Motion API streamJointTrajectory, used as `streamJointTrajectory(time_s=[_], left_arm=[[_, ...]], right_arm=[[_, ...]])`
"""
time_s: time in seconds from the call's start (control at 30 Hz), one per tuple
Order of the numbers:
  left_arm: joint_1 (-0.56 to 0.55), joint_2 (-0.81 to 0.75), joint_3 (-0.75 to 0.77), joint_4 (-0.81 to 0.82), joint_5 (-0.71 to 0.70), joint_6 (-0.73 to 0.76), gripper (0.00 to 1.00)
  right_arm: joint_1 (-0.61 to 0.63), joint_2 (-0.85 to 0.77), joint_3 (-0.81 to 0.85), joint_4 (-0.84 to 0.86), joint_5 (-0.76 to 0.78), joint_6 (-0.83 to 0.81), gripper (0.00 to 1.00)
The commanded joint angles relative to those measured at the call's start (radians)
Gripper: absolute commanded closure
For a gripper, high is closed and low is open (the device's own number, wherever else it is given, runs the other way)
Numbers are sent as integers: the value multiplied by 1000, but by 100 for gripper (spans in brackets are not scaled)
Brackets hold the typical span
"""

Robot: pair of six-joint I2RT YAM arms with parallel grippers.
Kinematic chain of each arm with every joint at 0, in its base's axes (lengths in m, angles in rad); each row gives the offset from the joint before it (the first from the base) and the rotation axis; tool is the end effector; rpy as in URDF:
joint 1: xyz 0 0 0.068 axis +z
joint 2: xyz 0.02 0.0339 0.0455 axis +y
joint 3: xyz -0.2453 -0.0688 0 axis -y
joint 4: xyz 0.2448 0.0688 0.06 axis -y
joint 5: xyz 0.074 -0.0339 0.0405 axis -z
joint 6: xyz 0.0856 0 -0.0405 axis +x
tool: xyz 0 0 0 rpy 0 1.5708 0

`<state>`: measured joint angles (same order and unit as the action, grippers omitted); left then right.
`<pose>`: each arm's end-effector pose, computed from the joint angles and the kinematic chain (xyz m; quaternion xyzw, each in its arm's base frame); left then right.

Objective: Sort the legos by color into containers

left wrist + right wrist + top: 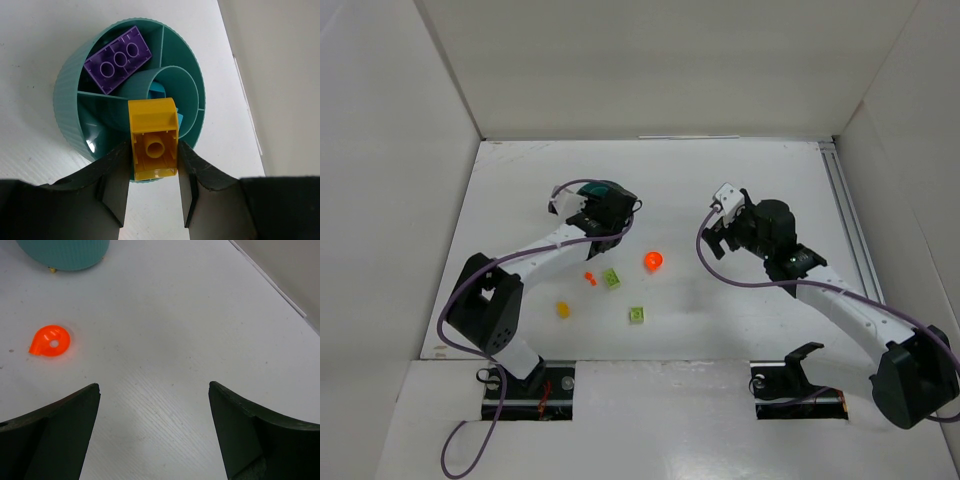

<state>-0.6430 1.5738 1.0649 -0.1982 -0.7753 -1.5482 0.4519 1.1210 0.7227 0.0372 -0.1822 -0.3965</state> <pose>0.3292 -0.1718 0.2041 -0.5100 0.6870 -0.1875 0.4826 0.2723 0.1494 0.2389 -0.3843 0.7253 0.0905 0.5640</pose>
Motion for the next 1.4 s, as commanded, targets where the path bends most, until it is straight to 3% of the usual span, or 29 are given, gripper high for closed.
streamJointTrajectory(time_s=[0.0,0.1,0.27,0.67,0.83,1.23,1.37], left_arm=[[5,-12,-14,14,-7,-29,70],[5,-3,-14,14,-7,-53,68],[5,-3,-23,14,-7,-64,44],[5,-26,-42,5,-7,-55,44],[5,-70,-63,5,-16,-55,22],[5,-152,-33,-37,-56,25,21],[5,-228,-33,-37,-47,134,13]], right_arm=[[-5,-3,0,47,-20,-5,6],[-5,-3,0,47,-20,-5,6],[-5,6,0,47,-29,-5,6],[-5,7,0,47,-48,-15,6],[-5,16,0,47,-68,-15,6],[-5,25,0,65,-111,-24,6],[-5,25,0,66,-135,-33,5]])
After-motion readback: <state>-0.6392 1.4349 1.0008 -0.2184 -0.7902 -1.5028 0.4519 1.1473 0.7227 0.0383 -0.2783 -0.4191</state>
